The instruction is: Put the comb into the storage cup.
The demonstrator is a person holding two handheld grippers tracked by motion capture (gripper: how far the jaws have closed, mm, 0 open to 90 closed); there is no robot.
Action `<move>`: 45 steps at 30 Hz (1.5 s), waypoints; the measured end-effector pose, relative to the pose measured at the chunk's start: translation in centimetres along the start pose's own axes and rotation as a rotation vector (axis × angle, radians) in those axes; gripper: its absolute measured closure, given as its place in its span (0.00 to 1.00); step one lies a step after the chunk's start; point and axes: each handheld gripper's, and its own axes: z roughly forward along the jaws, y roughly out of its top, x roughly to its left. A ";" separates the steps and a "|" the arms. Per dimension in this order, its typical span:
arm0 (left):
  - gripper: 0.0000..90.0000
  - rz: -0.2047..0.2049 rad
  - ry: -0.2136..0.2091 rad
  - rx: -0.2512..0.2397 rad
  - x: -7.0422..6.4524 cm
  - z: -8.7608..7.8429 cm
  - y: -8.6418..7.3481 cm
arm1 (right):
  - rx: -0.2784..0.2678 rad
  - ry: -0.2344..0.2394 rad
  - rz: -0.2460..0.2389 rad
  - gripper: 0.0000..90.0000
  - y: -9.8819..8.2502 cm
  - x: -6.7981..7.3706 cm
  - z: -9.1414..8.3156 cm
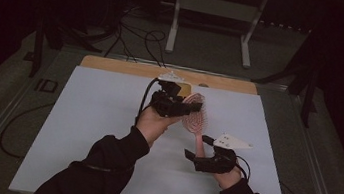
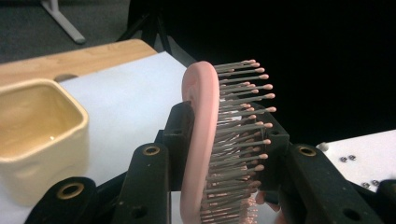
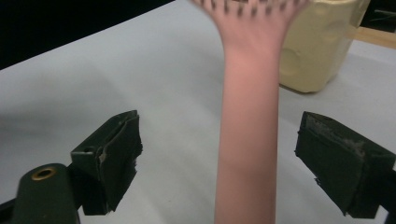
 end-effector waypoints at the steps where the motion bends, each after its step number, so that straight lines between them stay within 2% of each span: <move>1: 0.73 0.010 0.010 -0.003 0.0 -0.2 0.1 | -0.001 0.006 0.001 0.15 -0.1 0.0 0.0; 4: 0.74 0.027 0.022 -0.005 0.0 -0.4 0.2 | 0.014 0.005 0.003 0.14 -0.3 -0.1 0.0; 6: 0.74 0.030 0.020 -0.004 0.2 -0.5 0.3 | 0.021 0.000 -0.012 0.14 -0.4 -0.1 0.1; 8: 0.74 0.031 0.025 -0.007 0.3 -0.8 0.4 | 0.036 0.024 -0.030 0.11 -0.5 0.0 0.1; 10: 0.74 0.029 0.033 -0.009 0.5 -1.0 0.6 | 0.040 0.022 -0.034 0.11 -0.7 0.0 0.0; 17: 0.74 0.042 0.051 -0.036 1.1 -2.3 1.6 | 0.027 0.028 -0.023 0.11 -1.2 -0.4 -0.8; 30: 0.74 0.080 0.078 -0.056 1.3 -3.6 3.5 | 0.005 0.031 -0.034 0.11 -2.1 -0.7 -2.7; 37: 0.74 0.086 0.084 -0.075 1.9 -4.1 4.3 | 0.026 0.017 -0.051 0.11 -2.5 -0.7 -3.2; 39: 0.74 0.086 0.087 -0.079 2.0 -4.2 4.4 | 0.026 0.017 -0.072 0.11 -2.6 -0.7 -3.1; 45: 0.74 0.087 0.103 -0.086 2.6 -4.4 5.1 | 0.030 0.015 -0.067 0.11 -2.7 -0.8 -3.3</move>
